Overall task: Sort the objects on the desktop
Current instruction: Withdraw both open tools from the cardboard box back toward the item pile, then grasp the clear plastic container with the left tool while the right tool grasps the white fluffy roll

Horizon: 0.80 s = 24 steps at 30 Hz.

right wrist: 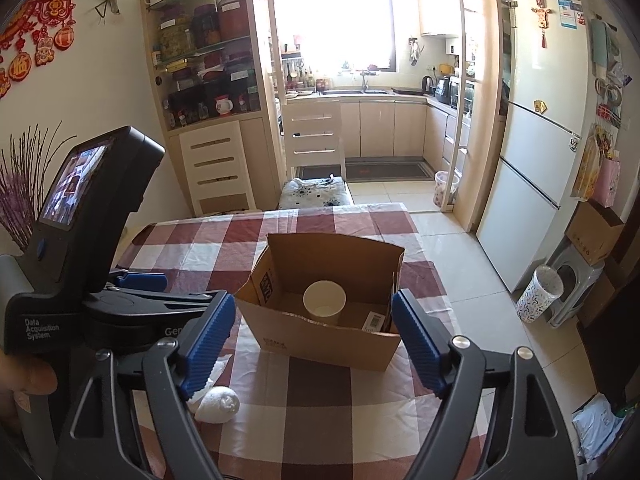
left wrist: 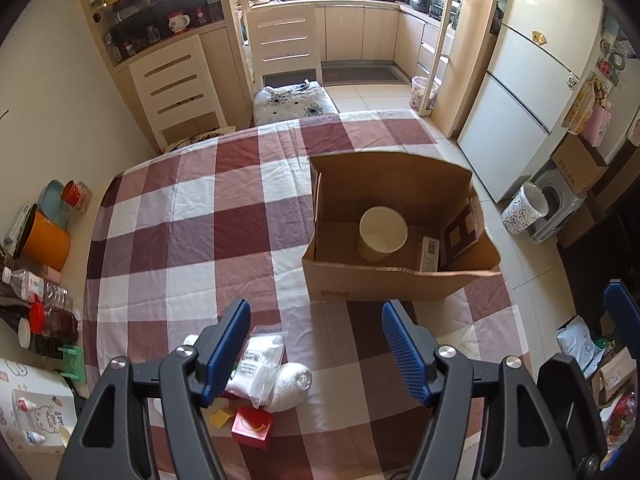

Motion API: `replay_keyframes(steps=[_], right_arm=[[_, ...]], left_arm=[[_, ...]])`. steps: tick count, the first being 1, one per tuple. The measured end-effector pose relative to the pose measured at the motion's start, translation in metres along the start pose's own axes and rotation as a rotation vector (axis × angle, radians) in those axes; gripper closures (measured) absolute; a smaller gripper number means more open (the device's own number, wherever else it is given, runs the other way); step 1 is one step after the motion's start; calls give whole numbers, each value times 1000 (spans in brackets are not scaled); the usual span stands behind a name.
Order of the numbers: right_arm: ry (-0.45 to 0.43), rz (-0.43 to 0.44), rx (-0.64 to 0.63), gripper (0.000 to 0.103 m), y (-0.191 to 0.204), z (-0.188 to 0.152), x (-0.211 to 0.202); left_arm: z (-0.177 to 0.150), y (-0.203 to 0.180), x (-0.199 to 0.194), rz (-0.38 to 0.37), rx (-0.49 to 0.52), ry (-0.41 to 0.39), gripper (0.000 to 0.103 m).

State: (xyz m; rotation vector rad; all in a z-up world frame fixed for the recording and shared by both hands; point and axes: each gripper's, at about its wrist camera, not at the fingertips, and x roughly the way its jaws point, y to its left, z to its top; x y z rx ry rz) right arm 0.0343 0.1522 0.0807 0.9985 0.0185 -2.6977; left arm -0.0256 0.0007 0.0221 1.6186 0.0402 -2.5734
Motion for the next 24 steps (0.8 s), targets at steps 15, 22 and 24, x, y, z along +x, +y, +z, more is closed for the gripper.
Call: replay_keyframes(steps=[15, 22, 24], right_arm=[[176, 42, -109, 20, 26, -81, 52], [326, 87, -187, 20, 45, -149, 97], [348, 121, -223, 20, 54, -167, 105]], left_arm=[[-106, 41, 57, 56, -37, 74, 33], [-199, 90, 98, 12, -43, 132, 33], [-222, 110, 105, 13, -77, 138, 33]])
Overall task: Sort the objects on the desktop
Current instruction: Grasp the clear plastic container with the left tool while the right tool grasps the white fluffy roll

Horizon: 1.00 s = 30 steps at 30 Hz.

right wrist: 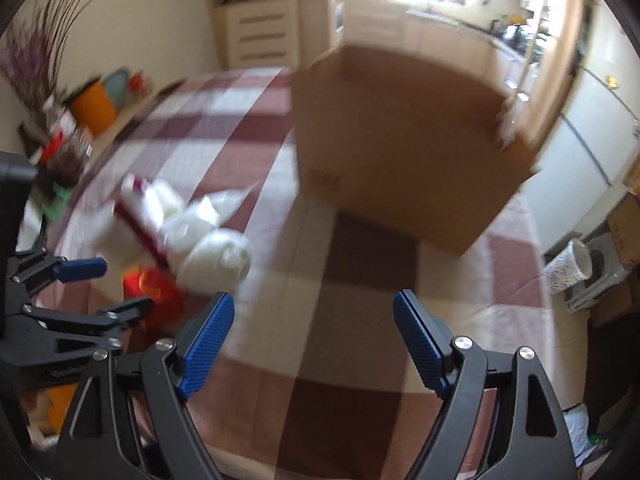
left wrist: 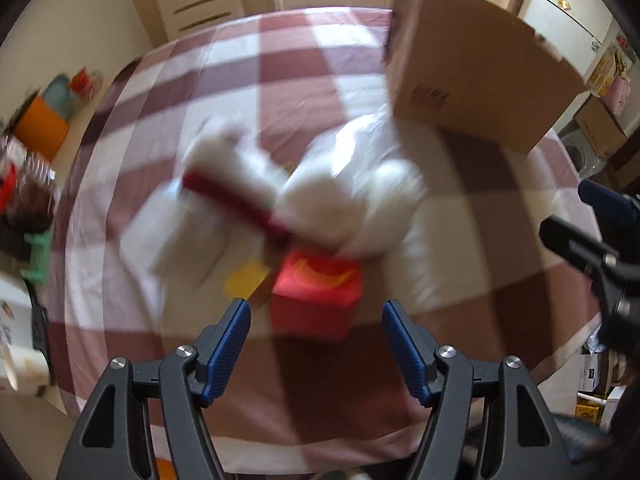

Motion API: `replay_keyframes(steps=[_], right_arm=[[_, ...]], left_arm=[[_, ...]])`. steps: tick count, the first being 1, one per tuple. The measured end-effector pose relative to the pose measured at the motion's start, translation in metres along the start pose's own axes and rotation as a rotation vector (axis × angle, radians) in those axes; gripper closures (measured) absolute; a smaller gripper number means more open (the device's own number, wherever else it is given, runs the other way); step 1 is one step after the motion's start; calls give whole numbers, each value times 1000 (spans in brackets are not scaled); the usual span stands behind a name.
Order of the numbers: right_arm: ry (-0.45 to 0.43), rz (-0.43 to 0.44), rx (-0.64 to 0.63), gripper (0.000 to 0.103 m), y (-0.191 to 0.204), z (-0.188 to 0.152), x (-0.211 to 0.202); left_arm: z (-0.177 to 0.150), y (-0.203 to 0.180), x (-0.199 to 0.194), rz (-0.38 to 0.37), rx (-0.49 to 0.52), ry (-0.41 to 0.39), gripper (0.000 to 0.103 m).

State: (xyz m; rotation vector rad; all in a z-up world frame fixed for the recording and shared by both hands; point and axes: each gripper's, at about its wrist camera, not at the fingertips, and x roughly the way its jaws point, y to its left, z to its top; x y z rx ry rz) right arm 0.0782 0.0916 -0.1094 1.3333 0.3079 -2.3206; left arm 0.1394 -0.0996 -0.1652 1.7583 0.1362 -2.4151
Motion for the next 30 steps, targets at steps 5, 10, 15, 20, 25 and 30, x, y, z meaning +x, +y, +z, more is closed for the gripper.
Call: replay_keyframes(steps=[5, 10, 15, 20, 25, 30], right_arm=[[50, 70, -111, 20, 35, -20, 30], [43, 117, -170, 20, 58, -20, 39], [23, 178, -196, 20, 73, -15, 40], [2, 219, -235, 20, 89, -10, 43], [-9, 139, -141, 20, 63, 2, 55], [16, 155, -128, 20, 51, 18, 83]], left_arm=[[-29, 42, 12, -11, -130, -12, 33], [-30, 50, 15, -73, -195, -36, 33], [-29, 58, 19, -52, -217, -22, 33], [-26, 71, 17, 2, -216, -38, 33], [-6, 85, 17, 56, -187, -137, 33], [21, 94, 31, 22, -153, -180, 33]])
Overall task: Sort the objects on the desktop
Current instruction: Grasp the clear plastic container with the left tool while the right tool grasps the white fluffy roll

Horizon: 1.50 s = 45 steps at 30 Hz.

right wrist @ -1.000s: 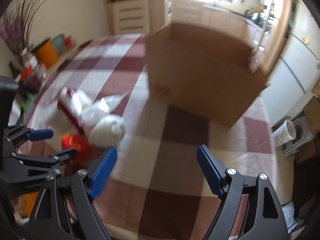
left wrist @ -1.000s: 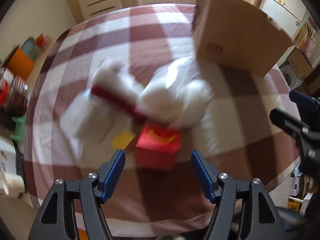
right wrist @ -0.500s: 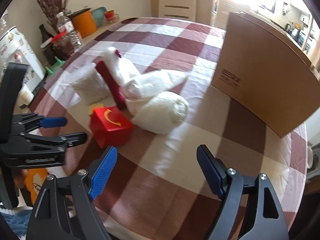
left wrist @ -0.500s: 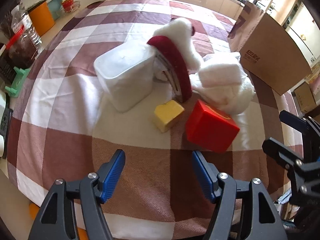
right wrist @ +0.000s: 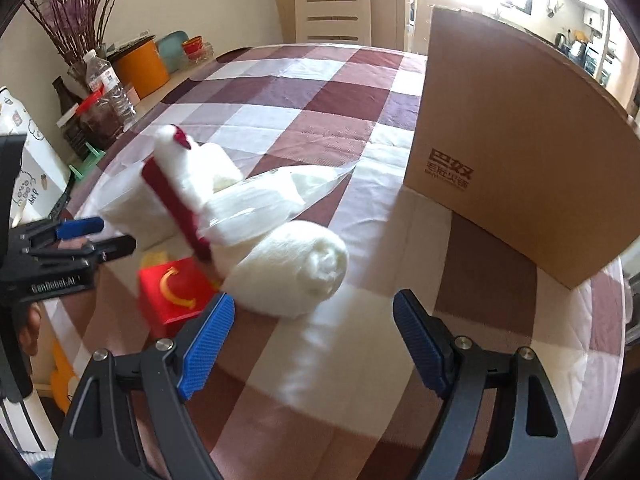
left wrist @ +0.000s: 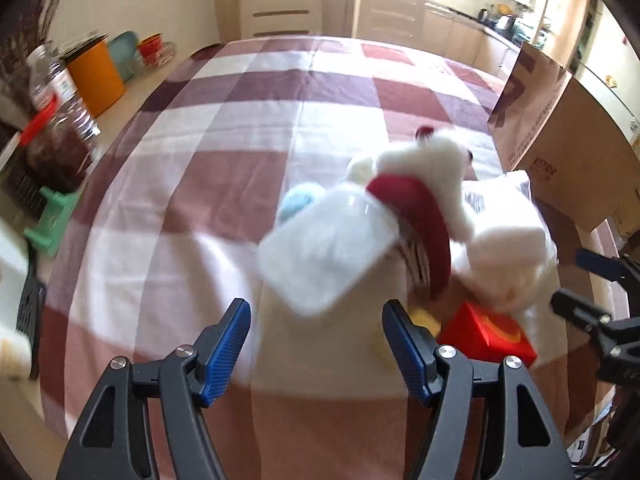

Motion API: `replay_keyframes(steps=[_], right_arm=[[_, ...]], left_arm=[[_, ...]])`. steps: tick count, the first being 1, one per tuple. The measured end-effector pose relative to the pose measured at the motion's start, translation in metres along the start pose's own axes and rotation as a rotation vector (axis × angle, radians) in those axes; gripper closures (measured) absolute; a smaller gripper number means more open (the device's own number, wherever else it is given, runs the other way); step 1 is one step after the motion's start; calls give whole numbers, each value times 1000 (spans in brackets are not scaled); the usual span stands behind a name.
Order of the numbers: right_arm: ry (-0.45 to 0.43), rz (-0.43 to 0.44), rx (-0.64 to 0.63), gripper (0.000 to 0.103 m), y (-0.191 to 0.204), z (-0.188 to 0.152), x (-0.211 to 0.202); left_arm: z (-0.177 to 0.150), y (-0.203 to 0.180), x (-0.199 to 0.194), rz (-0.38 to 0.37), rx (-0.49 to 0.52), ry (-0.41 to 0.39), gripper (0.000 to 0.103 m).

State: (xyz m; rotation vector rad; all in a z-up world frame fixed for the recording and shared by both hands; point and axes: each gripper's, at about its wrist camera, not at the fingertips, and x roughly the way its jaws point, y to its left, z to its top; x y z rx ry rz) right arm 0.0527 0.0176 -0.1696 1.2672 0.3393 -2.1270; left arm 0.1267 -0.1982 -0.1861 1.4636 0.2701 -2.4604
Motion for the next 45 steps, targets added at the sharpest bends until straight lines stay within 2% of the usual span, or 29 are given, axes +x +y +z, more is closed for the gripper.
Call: replay_keyframes(steps=[5, 6, 8, 9, 13, 17, 19, 22, 24, 29, 33, 35, 38, 45], right_arm=[[50, 68, -28, 20, 4, 7, 30], [53, 86, -22, 25, 3, 7, 34], [41, 137, -4, 39, -1, 5, 35], [41, 144, 4, 42, -3, 4, 34], [57, 162, 61, 45, -21, -8, 19], [67, 47, 76, 44, -44, -32, -4], [85, 1, 72, 39, -54, -46, -11], [100, 12, 97, 29, -63, -56, -17], [77, -1, 95, 21, -65, -55, -22], [53, -7, 61, 20, -62, -42, -20], [53, -9, 80, 20, -63, -41, -17], [56, -13, 82, 20, -64, -43, -17], [53, -22, 81, 20, -64, -43, -18], [54, -17, 93, 20, -65, -43, -19]], left_arm=[[8, -9, 9, 12, 68, -31, 33], [9, -9, 9, 16, 70, -48, 38], [8, -7, 5, 3, 55, -81, 38], [5, -5, 1, -11, 36, -100, 38], [-7, 4, -10, 0, 2, -116, 38], [-27, 13, -15, 35, -11, -93, 38], [-34, 14, -15, 54, -2, -95, 38], [-32, 14, -13, 65, -16, -71, 37], [-29, 16, -8, 71, -43, -50, 36], [-21, 21, -1, 56, -104, -26, 36], [-15, 19, -5, 1, -119, -26, 36], [-17, 15, -6, -9, -113, -19, 36], [-28, 4, -13, 20, -82, -16, 36], [-46, -6, -22, 10, -57, 44, 33]])
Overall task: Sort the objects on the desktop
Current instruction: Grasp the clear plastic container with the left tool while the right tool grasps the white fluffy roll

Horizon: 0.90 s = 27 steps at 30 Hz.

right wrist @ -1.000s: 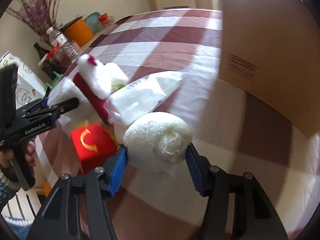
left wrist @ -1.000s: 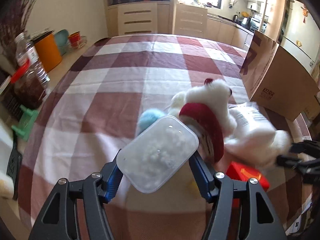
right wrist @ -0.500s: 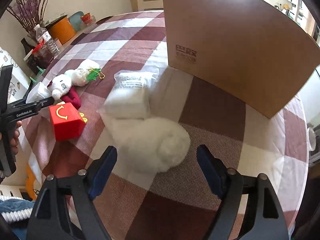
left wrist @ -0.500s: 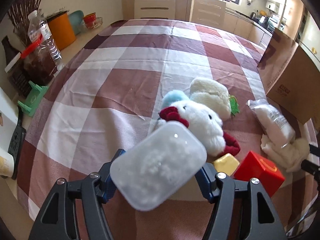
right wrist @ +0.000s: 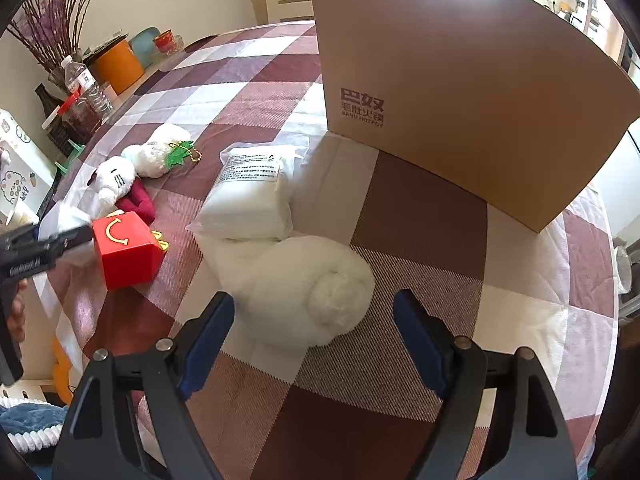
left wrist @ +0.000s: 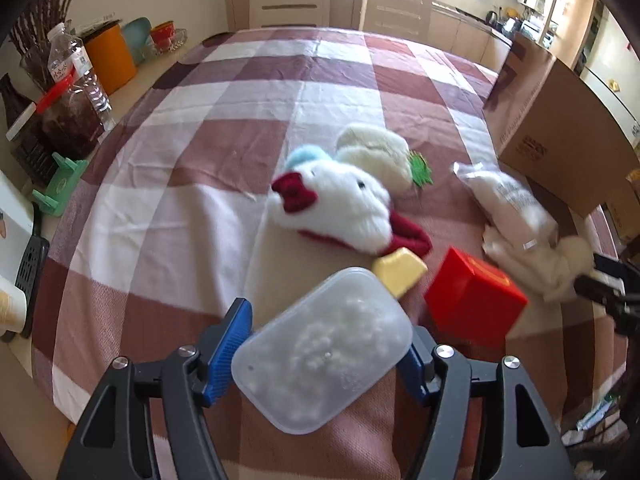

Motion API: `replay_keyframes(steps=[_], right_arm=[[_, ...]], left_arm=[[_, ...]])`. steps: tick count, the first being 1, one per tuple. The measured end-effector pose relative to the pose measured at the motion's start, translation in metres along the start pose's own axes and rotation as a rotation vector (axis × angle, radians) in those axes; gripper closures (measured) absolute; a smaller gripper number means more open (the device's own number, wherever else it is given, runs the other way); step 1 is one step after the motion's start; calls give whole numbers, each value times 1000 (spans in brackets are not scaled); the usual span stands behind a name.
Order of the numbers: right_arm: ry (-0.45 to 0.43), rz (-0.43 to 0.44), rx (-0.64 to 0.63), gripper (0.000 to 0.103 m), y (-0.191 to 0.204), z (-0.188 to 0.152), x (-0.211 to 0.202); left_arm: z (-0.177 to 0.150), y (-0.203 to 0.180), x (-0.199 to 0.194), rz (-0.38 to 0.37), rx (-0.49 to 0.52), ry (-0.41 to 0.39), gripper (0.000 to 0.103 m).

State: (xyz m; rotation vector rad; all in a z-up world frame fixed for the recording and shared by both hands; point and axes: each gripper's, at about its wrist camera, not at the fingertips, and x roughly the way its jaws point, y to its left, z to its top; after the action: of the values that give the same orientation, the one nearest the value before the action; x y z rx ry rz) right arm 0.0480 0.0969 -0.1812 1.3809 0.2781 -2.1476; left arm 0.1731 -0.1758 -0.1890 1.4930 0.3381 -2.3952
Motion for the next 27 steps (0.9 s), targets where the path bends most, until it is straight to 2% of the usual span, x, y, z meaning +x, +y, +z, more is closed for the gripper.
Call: replay_keyframes(steps=[6, 10, 11, 13, 15, 22, 27], right_arm=[[6, 13, 2, 19, 1, 5, 2], [41, 43, -4, 19, 5, 7, 18], [49, 48, 2, 19, 5, 7, 23], [58, 54, 16, 36, 2, 8, 30], [56, 74, 27, 40, -1, 8, 26], [23, 49, 96, 40, -18, 5, -6], [-7, 0, 142, 40, -33, 6, -29]], left_arm=[[-1, -1, 9, 18, 98, 69, 33], [-3, -2, 18, 37, 120, 51, 35], [-2, -2, 18, 31, 111, 40, 38], [-1, 1, 16, 16, 68, 31, 38], [1, 8, 11, -18, 13, 11, 39], [16, 35, -6, -128, -175, -3, 39], [39, 32, -31, -120, -183, -60, 39]])
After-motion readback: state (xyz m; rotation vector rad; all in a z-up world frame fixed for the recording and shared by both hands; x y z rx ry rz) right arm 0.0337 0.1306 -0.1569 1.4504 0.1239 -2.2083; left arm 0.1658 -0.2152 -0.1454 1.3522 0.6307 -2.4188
